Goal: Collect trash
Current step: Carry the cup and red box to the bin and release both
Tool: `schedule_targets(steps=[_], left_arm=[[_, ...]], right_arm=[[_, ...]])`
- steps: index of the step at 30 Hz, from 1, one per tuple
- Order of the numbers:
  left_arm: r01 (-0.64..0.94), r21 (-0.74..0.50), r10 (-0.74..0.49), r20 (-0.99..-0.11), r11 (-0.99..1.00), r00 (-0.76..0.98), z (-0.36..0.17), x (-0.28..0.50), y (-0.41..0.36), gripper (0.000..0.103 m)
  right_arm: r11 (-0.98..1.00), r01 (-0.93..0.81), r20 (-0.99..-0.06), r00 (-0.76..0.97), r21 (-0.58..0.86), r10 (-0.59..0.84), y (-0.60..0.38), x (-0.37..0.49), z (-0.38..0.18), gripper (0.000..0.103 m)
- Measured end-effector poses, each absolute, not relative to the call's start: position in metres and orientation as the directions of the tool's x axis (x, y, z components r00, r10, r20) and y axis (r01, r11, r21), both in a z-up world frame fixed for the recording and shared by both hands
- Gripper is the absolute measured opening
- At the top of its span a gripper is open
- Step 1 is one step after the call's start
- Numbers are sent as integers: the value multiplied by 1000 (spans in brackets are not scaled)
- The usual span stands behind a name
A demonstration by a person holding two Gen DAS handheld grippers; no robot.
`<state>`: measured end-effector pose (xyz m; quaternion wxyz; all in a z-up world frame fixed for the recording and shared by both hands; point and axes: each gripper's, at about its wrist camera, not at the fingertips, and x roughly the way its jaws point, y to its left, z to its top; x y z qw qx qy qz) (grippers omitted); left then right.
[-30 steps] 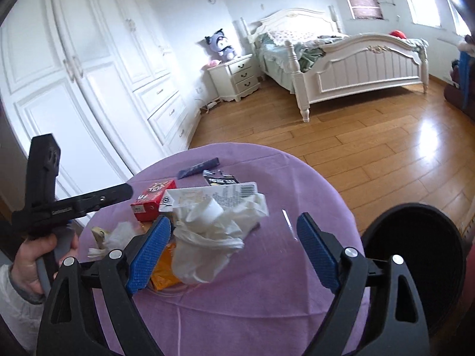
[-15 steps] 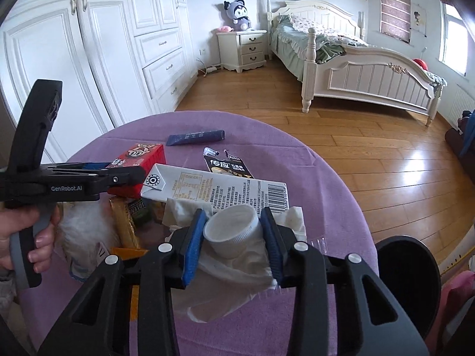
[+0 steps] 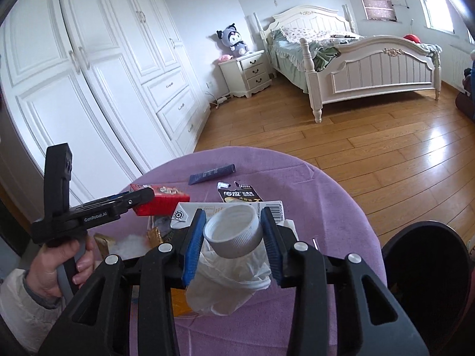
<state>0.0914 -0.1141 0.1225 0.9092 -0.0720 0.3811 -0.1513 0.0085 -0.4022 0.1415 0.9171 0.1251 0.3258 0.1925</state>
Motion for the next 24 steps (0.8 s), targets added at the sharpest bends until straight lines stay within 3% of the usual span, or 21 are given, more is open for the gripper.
schedule_targets(steps=[12, 24], left_arm=[[487, -276, -556, -503, 829, 661, 195, 54, -216, 56], [626, -291, -665, -537, 724, 519, 168, 50, -331, 56]], right_arm=[[898, -132, -479, 808, 420, 343, -476, -10, 146, 38], [866, 73, -499, 839, 495, 214, -569, -27, 102, 38]])
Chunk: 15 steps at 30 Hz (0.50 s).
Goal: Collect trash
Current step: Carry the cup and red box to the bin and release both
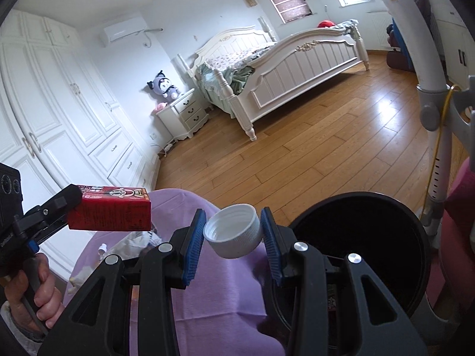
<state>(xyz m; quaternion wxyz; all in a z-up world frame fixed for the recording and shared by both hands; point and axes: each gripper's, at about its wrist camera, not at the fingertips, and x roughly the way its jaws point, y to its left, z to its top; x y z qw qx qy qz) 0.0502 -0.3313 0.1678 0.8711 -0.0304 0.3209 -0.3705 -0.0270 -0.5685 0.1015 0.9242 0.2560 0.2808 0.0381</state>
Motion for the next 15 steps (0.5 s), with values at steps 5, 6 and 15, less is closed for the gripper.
schedule_targets(steps=[5, 6, 15], left_arm=[[668, -312, -698, -562, 676, 444, 144, 53, -376, 56], [674, -314, -700, -571, 669, 428, 138, 54, -386, 56], [711, -314, -697, -633, 629, 337, 97, 57, -448, 56]], right_arm=[[845, 140, -523, 833, 516, 181, -597, -31, 76, 38], [841, 151, -529, 830, 520, 178, -603, -31, 71, 38], [813, 229, -579, 800, 536, 157, -640, -39, 28, 38]])
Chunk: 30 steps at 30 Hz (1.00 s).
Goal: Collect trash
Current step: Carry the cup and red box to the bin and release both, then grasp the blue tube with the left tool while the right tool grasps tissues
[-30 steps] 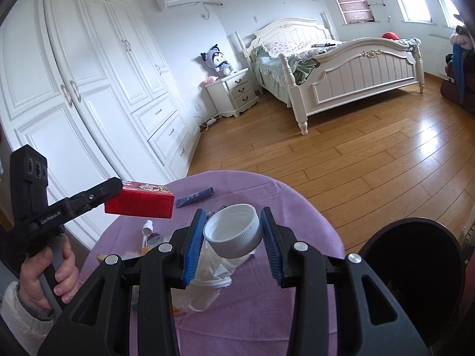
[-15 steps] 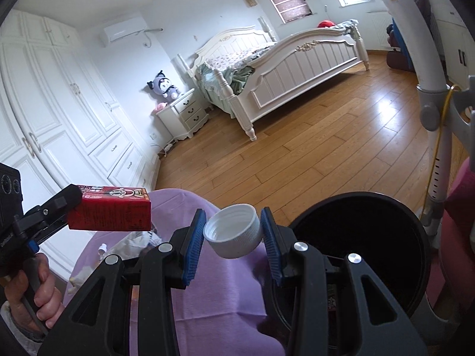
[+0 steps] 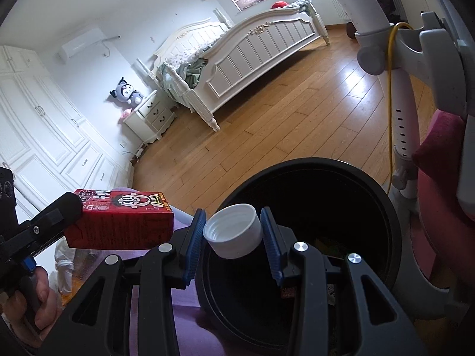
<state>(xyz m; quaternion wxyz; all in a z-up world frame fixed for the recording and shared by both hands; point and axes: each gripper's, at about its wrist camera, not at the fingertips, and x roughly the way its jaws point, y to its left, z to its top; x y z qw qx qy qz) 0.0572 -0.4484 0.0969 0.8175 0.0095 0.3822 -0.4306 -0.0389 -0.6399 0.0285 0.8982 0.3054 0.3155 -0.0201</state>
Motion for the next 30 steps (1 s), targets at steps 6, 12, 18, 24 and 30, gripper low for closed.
schedule_targets(steps=[6, 12, 18, 24, 30], left_arm=[[719, -310, -687, -656, 622, 312, 84, 59, -465, 56], [722, -315, -687, -664, 615, 296, 77, 62, -476, 56], [717, -307, -679, -667, 626, 308, 84, 59, -475, 78], [701, -291, -680, -634, 651, 368, 110, 52, -446, 94], [661, -268, -659, -599, 701, 455, 143, 58, -386, 98]], right_arm=[[810, 255, -602, 785, 528, 145, -650, -39, 13, 38], [814, 281, -627, 769, 508, 125, -653, -39, 9, 39], [800, 328, -630, 773, 503, 79, -657, -46, 14, 67], [812, 305, -623, 777, 498, 90, -643, -46, 28, 72], [842, 198, -590, 790, 501, 165, -607, -35, 54, 76]])
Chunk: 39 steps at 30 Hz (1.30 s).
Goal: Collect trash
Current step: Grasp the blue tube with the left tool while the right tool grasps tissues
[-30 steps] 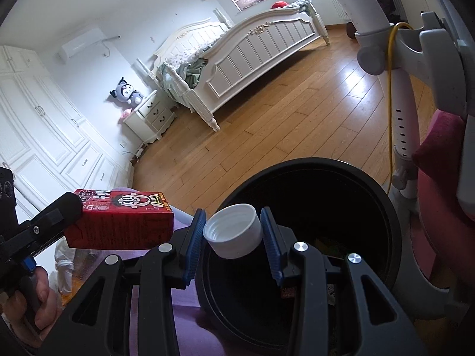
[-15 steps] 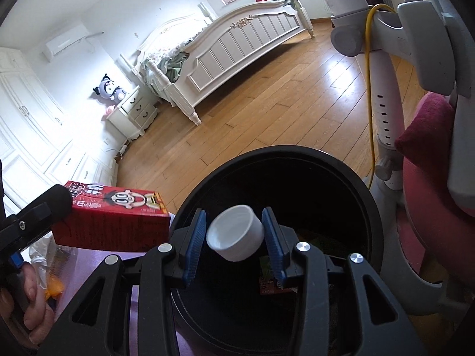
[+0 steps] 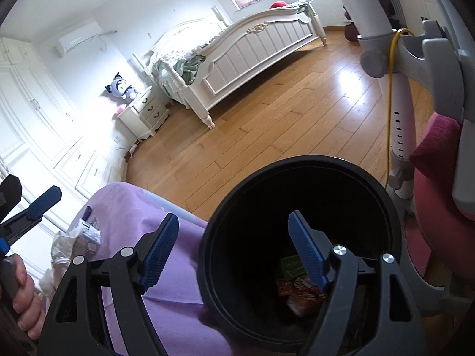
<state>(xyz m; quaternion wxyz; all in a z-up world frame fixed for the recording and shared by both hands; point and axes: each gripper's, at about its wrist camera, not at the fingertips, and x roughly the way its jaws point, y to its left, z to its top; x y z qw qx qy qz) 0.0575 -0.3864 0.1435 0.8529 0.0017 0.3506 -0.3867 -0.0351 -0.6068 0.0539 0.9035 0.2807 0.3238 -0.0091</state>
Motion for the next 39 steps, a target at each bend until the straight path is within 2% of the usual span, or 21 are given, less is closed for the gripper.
schedule_targets(steps=[3, 7, 13, 14, 18, 22, 24, 26, 28, 29, 30, 32, 33, 34, 39], left_arm=[[634, -256, -639, -586, 730, 498, 158, 68, -344, 98], [572, -190, -557, -592, 798, 582, 166, 87, -278, 98], [462, -106, -403, -679, 881, 614, 145, 144, -192, 98], [447, -75, -367, -698, 891, 615, 138, 154, -183, 97], [449, -12, -291, -776, 893, 559, 109, 190, -156, 83], [484, 48, -251, -807, 874, 534, 93, 211, -151, 80], [509, 71, -242, -818, 858, 522, 86, 218, -154, 77], [527, 100, -224, -827, 844, 515, 79, 224, -158, 71], [527, 106, -205, -842, 843, 498, 70, 230, -160, 54], [528, 97, -205, -850, 844, 484, 66, 234, -160, 39], [527, 79, -224, -844, 846, 487, 66, 234, -160, 34], [520, 65, -235, -839, 852, 490, 66, 234, -158, 26], [518, 63, -238, -837, 853, 493, 66, 233, -160, 14], [515, 63, -237, -835, 855, 496, 66, 232, -158, 6], [477, -9, -305, -779, 879, 548, 93, 205, -152, 6]], right_arm=[[852, 116, -574, 784, 510, 236, -580, -25, 68, 76], [847, -19, -538, 764, 532, 355, -536, -13, 87, 82], [820, -167, -524, 695, 548, 492, -467, 3, 100, 84], [823, -185, -529, 686, 537, 500, -456, 5, 101, 84], [856, -234, -568, 664, 461, 487, -417, 12, 104, 84], [909, -268, -613, 673, 319, 414, -390, 14, 107, 83], [920, -282, -634, 667, 271, 391, -380, 16, 106, 75], [930, -287, -656, 661, 229, 365, -374, 19, 104, 61], [939, -286, -665, 666, 191, 338, -371, 20, 104, 50], [941, -286, -666, 668, 183, 333, -370, 20, 104, 43], [941, -286, -668, 666, 184, 333, -371, 21, 104, 39], [937, -289, -670, 659, 195, 342, -371, 22, 105, 26], [935, -291, -670, 656, 201, 348, -370, 23, 105, 24], [933, -293, -668, 655, 208, 354, -371, 22, 106, 20], [918, -307, -638, 661, 250, 395, -372, 16, 114, 12]])
